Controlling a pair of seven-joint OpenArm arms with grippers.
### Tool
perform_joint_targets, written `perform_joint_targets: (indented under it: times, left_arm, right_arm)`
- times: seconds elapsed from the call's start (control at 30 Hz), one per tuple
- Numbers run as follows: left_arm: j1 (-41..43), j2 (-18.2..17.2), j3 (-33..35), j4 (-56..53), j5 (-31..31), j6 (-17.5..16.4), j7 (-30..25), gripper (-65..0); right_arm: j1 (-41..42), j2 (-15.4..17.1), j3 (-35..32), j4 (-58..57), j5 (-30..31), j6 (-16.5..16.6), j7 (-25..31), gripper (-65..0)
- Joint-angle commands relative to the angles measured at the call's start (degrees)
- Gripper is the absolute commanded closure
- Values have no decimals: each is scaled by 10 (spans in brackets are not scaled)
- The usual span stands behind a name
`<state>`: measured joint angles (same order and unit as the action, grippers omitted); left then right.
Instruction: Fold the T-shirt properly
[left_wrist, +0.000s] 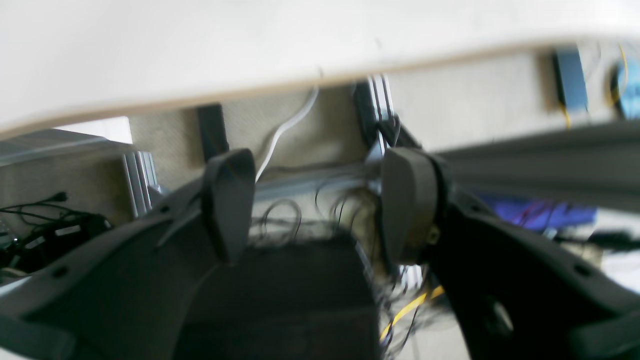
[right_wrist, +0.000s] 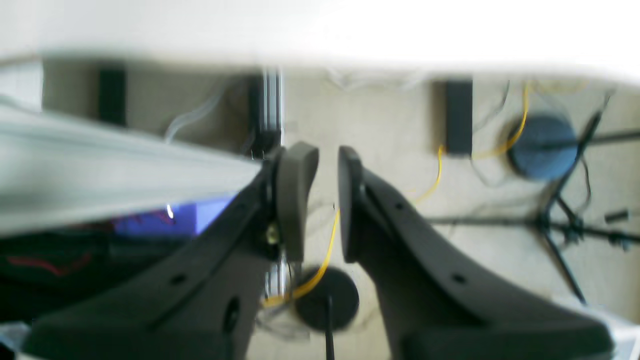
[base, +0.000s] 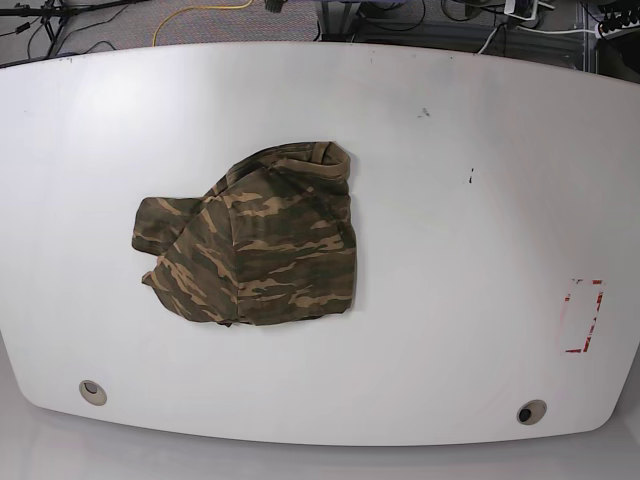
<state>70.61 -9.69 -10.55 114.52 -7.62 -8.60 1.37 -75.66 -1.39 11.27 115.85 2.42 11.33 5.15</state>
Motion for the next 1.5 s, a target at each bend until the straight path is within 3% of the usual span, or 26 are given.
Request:
perform_joint_targets:
  times: [0.0,0.17,0.6,0.87,1.07,1.17,1.23,1.47]
  left_arm:
    - [16,14,-15,10,-3,-1,-46,-367]
    - [13,28,-27,10,-3,-1,-94,-367]
    - [-57,36,-28,11,-4,-1,-98,-367]
    - [-115,33,-24,10,-3,-1,-98,-369]
    - [-152,31,-10,10,-3,-1,-98,-372]
    - [-172,24,-2,10,-3,-1,-97,-372]
    - [-185,9,7,10,-3,-1,-96,-372]
    - [-200,-19,48,9,-3,-1,-96,-372]
  right_arm:
    - [-10,1,2,9,5,-2,32,-100]
    - [19,2,5,9,3,-2,32,-100]
    - [129,3,32,6,3,-1,31,-108]
    - [223,2,35,6,3,0,-38,-109]
    - [281,-3,32,7,6,34,-93,-117]
    - [306,-3,15,7,3,44,-118,-173]
    - [319,-2,1,7,3,44,-133,-247]
    - [339,9,-53,8,3,44,-135,-423]
